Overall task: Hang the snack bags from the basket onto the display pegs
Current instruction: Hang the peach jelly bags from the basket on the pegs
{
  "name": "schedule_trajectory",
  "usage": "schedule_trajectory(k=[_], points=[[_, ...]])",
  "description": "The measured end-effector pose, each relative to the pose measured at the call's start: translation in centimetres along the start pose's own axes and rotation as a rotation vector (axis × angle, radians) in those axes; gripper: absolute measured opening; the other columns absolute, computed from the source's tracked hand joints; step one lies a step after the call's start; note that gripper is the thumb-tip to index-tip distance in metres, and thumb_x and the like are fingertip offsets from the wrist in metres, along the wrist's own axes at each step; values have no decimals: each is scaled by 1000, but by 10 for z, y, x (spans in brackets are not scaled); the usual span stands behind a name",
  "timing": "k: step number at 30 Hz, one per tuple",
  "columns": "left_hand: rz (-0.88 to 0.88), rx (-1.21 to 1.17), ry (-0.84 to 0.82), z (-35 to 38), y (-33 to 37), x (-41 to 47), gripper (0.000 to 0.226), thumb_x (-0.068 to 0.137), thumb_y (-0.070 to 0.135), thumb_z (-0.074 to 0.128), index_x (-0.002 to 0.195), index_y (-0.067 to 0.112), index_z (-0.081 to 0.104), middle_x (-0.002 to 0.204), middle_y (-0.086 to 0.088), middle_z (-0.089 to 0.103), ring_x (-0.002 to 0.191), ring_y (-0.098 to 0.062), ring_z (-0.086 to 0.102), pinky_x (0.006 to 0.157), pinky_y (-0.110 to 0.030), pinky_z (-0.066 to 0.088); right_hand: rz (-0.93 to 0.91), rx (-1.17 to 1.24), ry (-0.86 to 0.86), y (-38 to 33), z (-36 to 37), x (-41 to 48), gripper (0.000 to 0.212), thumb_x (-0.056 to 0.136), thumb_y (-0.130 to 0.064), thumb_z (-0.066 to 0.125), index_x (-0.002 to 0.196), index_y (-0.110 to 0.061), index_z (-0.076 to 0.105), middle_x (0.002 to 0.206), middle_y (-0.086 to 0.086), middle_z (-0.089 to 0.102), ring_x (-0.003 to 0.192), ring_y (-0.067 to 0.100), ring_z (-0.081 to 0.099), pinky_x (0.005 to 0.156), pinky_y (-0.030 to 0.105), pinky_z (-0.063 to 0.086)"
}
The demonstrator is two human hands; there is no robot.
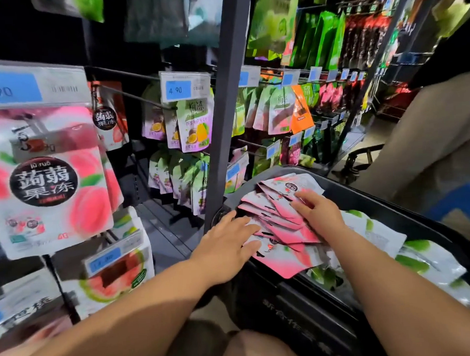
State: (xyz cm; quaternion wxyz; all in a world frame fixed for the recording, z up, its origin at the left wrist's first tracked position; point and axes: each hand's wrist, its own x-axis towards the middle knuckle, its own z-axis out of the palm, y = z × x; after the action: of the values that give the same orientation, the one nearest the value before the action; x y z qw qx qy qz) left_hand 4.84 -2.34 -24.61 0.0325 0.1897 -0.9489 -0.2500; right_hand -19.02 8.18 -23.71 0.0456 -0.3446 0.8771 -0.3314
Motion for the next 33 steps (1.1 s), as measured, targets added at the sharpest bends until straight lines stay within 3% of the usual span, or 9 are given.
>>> schedule_trajectory(k=[5,9,14,16,20,25,29,31,33], points=[[-7,2,3,0,-1,2,49,104,49,26,152,40,23,161,20,5,147,-3,-15,118,-33,1,-72,-93,174,-2,5,0,30,103,-28,48,101,-10,72,98,12,71,96,33,60,69,34,34],[-6,-13,7,3,-3,3,48,103,50,26,150,42,24,161,21,5,146,-2,-16,119,-35,2,-123,69,380,-9,-4,-6,32,101,-23,52,81,-2,65,76,10,62,75,27,56,65,37,32],[-7,-24,16,7,-4,4,48,103,50,26,150,42,24,161,21,5,146,-1,-15,120,-38,3,-249,325,616,-32,-23,-18,30,95,-31,50,84,-9,67,72,-6,54,70,16,52,64,26,33],[-9,-34,18,8,-5,4,48,103,51,26,150,42,25,161,21,6,146,-2,-15,122,-41,5,-260,428,653,-43,-32,-21,21,97,-30,53,85,-16,64,70,-10,54,67,13,53,65,27,40],[-7,-52,16,10,-8,6,48,102,52,28,149,43,25,161,21,7,146,-1,-15,122,-45,6,-267,562,726,-64,-51,-25,15,100,-22,57,87,-15,63,76,-14,57,68,-9,56,67,10,43],[-1,-44,17,8,-5,2,48,103,51,28,150,41,26,160,22,7,146,-1,-14,119,-40,5,-186,684,717,-71,-59,-19,24,99,-32,58,75,-26,54,73,-6,58,68,7,53,65,22,45],[5,-35,11,8,-3,1,48,103,50,29,150,41,25,161,21,6,147,-2,-14,120,-38,5,-161,702,735,-70,-51,-28,20,96,-28,64,81,-24,52,72,-8,54,62,-3,50,63,18,43],[6,-40,5,8,-3,1,48,103,49,29,150,41,24,161,22,6,146,-2,-15,121,-38,6,-172,739,678,-70,-46,-35,22,87,-25,74,89,-25,53,81,-5,62,72,2,60,72,26,51],[1,-38,-4,7,-2,1,48,103,49,30,150,41,24,161,22,5,146,-1,-15,121,-38,6,-148,738,594,-68,-37,-41,39,77,-24,84,102,-23,53,94,-3,67,84,10,67,78,27,53]])
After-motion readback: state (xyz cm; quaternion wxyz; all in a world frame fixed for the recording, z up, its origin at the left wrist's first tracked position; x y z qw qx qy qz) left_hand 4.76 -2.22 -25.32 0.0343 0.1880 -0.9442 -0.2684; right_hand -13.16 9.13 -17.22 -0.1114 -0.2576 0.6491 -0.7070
